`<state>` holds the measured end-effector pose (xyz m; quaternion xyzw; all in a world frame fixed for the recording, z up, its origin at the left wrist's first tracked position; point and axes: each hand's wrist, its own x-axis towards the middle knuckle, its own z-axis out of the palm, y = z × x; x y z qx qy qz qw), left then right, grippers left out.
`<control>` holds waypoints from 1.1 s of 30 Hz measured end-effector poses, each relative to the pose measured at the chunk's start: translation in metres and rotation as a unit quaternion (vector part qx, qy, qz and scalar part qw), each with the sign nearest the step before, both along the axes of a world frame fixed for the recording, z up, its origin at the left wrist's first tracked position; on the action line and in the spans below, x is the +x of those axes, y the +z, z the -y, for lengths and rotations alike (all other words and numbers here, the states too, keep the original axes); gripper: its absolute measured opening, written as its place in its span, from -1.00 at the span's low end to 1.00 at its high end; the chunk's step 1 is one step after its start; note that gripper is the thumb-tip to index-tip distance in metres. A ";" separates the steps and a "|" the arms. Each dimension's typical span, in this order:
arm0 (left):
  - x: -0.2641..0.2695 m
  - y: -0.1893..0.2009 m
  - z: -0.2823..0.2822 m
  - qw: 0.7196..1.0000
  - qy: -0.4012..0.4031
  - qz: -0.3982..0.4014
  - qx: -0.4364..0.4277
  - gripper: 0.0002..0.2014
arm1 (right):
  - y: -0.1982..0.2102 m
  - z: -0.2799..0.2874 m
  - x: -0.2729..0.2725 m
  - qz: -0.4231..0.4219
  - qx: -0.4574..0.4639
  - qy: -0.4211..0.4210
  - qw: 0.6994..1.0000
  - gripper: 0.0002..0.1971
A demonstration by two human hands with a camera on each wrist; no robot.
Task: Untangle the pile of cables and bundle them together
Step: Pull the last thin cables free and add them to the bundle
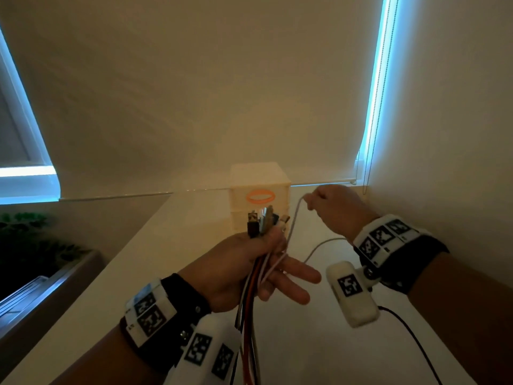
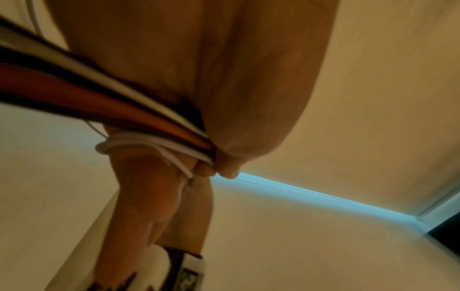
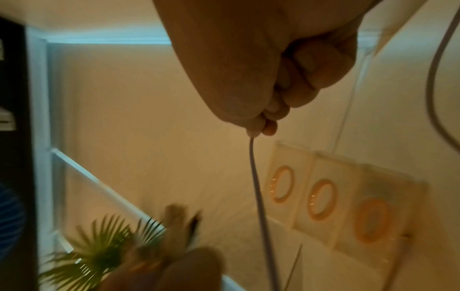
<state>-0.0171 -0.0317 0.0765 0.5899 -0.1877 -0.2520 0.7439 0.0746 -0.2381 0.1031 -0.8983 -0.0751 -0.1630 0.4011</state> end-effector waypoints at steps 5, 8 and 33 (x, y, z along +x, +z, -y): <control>0.016 -0.008 -0.001 0.986 0.107 -0.073 -0.106 -0.63 | 0.033 -0.029 -0.033 0.092 0.085 0.091 0.988 -0.72; 0.028 -0.008 -0.011 0.949 0.174 -0.103 -0.242 -0.57 | 0.032 -0.037 -0.066 0.069 0.099 0.212 0.970 -0.79; 0.010 0.004 -0.017 0.987 0.098 -0.026 -0.123 -0.65 | -0.010 -0.019 -0.027 -0.020 -0.127 0.125 0.984 -0.70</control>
